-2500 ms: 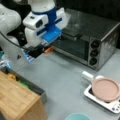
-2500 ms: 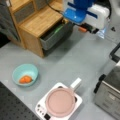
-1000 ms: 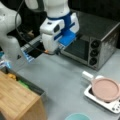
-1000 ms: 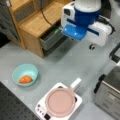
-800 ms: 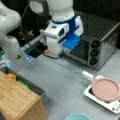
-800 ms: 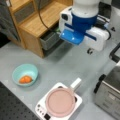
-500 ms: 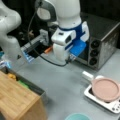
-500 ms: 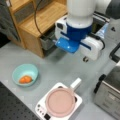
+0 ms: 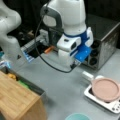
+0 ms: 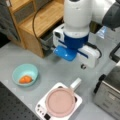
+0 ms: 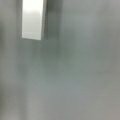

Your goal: Pick up the pan. Place the pan on the table. Pick up the bowl. Place the bowl on the stove.

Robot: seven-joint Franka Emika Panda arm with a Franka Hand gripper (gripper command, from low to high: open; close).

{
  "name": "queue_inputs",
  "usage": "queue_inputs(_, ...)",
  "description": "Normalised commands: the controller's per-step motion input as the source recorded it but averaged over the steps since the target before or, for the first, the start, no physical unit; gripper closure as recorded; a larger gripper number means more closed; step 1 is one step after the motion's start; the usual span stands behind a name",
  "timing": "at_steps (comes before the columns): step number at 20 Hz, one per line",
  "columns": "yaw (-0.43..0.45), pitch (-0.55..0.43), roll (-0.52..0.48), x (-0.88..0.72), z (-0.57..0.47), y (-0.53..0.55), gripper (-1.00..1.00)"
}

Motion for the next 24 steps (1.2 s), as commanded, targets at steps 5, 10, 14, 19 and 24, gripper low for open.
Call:
queue_inputs(5,-0.116,0.049,0.013,0.17,-0.17,0.22,-1.00)
queue_inputs(10,-0.079,0.041,0.015,0.19,-0.16,0.17,-1.00)
queue_inputs(14,-0.073,0.004,0.034,0.20,-0.13,0.07,-1.00)
queue_inputs(19,-0.067,0.010,0.036,0.16,-0.09,0.08,-1.00)
queue_inputs(24,-0.056,0.012,0.036,0.16,-0.08,0.05,-1.00)
